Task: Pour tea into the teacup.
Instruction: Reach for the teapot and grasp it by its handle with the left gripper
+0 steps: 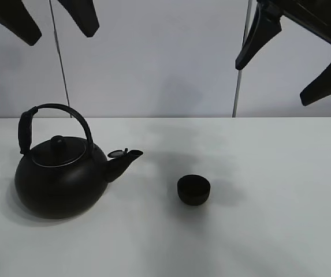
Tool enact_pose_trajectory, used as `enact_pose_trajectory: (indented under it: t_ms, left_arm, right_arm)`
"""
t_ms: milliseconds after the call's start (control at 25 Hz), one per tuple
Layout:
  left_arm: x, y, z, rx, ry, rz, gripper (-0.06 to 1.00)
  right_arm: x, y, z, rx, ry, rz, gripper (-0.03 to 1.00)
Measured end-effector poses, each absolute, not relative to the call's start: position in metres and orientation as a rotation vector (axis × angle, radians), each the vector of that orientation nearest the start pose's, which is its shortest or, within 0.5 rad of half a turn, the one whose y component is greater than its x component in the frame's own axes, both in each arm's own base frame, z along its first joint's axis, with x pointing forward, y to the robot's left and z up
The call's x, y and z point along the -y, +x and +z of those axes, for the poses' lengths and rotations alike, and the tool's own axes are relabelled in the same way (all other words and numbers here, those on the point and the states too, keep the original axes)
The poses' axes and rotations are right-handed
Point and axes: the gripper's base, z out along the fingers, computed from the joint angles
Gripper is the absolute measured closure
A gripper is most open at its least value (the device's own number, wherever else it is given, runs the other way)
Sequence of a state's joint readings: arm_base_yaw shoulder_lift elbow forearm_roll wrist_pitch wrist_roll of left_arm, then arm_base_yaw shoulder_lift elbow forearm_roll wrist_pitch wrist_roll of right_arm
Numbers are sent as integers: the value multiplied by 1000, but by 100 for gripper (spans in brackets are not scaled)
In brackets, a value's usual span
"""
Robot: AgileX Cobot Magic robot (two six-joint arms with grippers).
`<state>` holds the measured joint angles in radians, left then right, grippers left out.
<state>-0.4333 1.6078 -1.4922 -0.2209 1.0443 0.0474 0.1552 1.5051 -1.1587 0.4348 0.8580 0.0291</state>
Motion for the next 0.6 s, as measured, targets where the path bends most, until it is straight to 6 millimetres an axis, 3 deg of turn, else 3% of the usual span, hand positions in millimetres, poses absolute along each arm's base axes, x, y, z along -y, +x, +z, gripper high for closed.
enact_pose_trajectory:
  t_ms: [160, 320, 440, 600]
  left_arm:
    - [152, 300, 346, -2498, 556, -352, 31]
    - [136, 274, 341, -2267, 513, -343, 31]
    - [120, 246, 322, -2098, 450, -336, 31]
    - [99, 215, 279, -1900, 416, -281, 31]
  right_arm:
    - [-76, 305, 290, -2626, 125, 580, 27]
    - [-75, 309, 293, -2573, 141, 574, 27]
    - [-74, 313, 295, -2527, 152, 566, 27]
    - [-73, 318, 297, -2466, 167, 556, 27]
